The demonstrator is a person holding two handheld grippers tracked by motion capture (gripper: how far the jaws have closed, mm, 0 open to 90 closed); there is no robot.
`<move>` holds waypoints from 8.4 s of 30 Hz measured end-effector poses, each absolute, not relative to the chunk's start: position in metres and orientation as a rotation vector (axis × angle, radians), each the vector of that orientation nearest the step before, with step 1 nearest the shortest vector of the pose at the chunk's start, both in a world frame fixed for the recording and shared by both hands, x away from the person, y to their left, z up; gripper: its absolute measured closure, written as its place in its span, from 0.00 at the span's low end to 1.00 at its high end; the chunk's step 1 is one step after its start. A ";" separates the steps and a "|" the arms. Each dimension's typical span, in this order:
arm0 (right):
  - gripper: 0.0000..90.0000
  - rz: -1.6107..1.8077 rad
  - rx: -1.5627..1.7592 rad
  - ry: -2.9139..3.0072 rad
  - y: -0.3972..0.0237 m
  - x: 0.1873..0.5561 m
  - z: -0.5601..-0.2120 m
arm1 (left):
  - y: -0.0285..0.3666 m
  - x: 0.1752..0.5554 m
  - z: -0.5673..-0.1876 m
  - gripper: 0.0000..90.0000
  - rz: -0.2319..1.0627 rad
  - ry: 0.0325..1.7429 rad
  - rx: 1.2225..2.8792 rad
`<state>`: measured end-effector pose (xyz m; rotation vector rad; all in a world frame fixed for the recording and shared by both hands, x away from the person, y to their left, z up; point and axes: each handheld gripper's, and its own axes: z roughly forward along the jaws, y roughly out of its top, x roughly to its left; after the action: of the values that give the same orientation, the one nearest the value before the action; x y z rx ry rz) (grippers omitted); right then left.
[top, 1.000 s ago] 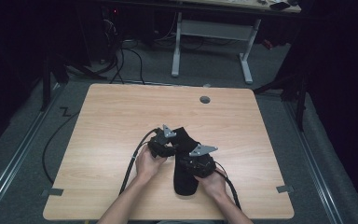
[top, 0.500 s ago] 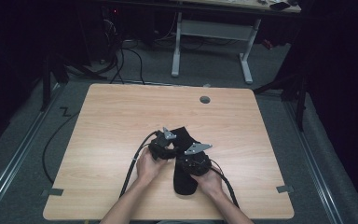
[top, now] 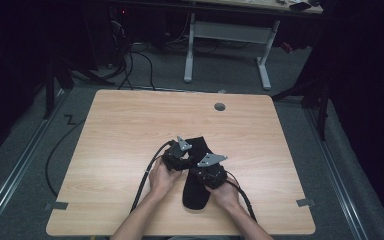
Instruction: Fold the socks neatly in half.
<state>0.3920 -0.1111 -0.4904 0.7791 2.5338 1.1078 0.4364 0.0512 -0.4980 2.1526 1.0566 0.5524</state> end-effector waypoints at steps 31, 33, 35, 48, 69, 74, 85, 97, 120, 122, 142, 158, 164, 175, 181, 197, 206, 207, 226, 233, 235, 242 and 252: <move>0.83 1.055 0.952 2.460 -0.142 0.410 -0.498 | 0.064 0.409 -0.475 0.53 0.511 0.999 2.108; 0.82 1.047 0.961 2.455 -0.141 0.414 -0.499 | 0.065 0.406 -0.477 0.53 0.505 0.997 2.112; 0.81 1.009 0.953 2.447 -0.139 0.420 -0.498 | 0.067 0.403 -0.480 0.53 0.503 1.002 2.108; 0.78 1.045 0.999 2.412 -0.144 0.445 -0.492 | 0.065 0.372 -0.479 0.54 0.478 0.905 2.104; 0.88 0.993 1.060 2.367 -0.165 0.447 -0.496 | 0.051 0.345 -0.488 0.67 0.432 0.781 2.180; 0.88 0.997 1.073 2.349 -0.164 0.451 -0.498 | 0.047 0.345 -0.492 0.69 0.409 0.762 2.212; 0.84 0.950 1.075 2.340 -0.154 0.463 -0.497 | 0.041 0.363 -0.496 1.00 0.395 0.784 2.216; 0.74 0.947 1.108 2.336 -0.157 0.469 -0.496 | 0.051 0.347 -0.469 1.00 0.393 0.743 2.175; 0.90 1.009 1.039 2.348 -0.152 0.461 -0.485 | 0.046 0.396 -0.490 0.66 0.400 0.961 2.157; 0.87 0.988 1.055 2.359 -0.152 0.464 -0.491 | 0.046 0.398 -0.494 0.65 0.405 0.970 2.179; 0.71 1.038 1.033 2.344 -0.150 0.447 -0.489 | 0.063 0.405 -0.485 0.55 0.402 1.037 2.079; 0.70 1.023 0.941 2.412 -0.137 0.429 -0.500 | 0.076 0.450 -0.474 0.43 0.421 1.198 2.002; 0.70 1.040 0.910 2.425 -0.141 0.420 -0.502 | 0.070 0.460 -0.470 0.40 0.437 1.194 2.003; 0.73 1.063 0.862 2.443 -0.151 0.402 -0.504 | 0.060 0.480 -0.477 0.39 0.414 1.243 2.019; 0.73 1.064 0.844 2.448 -0.153 0.398 -0.504 | 0.056 0.489 -0.488 0.39 0.398 1.276 2.030; 0.73 1.065 0.843 2.457 -0.154 0.398 -0.504 | 0.052 0.498 -0.489 0.73 0.362 1.217 2.107; 0.72 1.056 0.853 2.458 -0.154 0.401 -0.503 | 0.060 0.499 -0.483 0.84 0.312 1.202 2.106; 0.71 1.051 0.854 2.461 -0.154 0.401 -0.503 | 0.061 0.498 -0.481 0.85 0.314 1.193 2.099; 0.77 1.137 0.965 2.417 -0.144 0.413 -0.487 | 0.077 0.481 -0.443 0.85 0.319 1.036 1.936; 0.77 1.091 1.010 2.434 -0.133 0.424 -0.501 | 0.081 0.471 -0.432 0.85 0.300 0.939 1.932; 0.76 1.082 1.018 2.422 -0.131 0.427 -0.501 | 0.084 0.467 -0.429 0.85 0.281 0.914 1.922; 0.75 1.054 1.027 2.384 -0.125 0.440 -0.502 | 0.089 0.459 -0.428 0.85 0.257 0.863 1.936; 0.67 1.139 0.911 2.433 -0.145 0.396 -0.492 | 0.088 0.459 -0.433 0.85 0.267 0.851 1.946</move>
<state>0.3961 -0.1447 -0.4924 0.9106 2.4327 1.1392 0.4589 0.0877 -0.4331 1.9459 0.8507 0.2671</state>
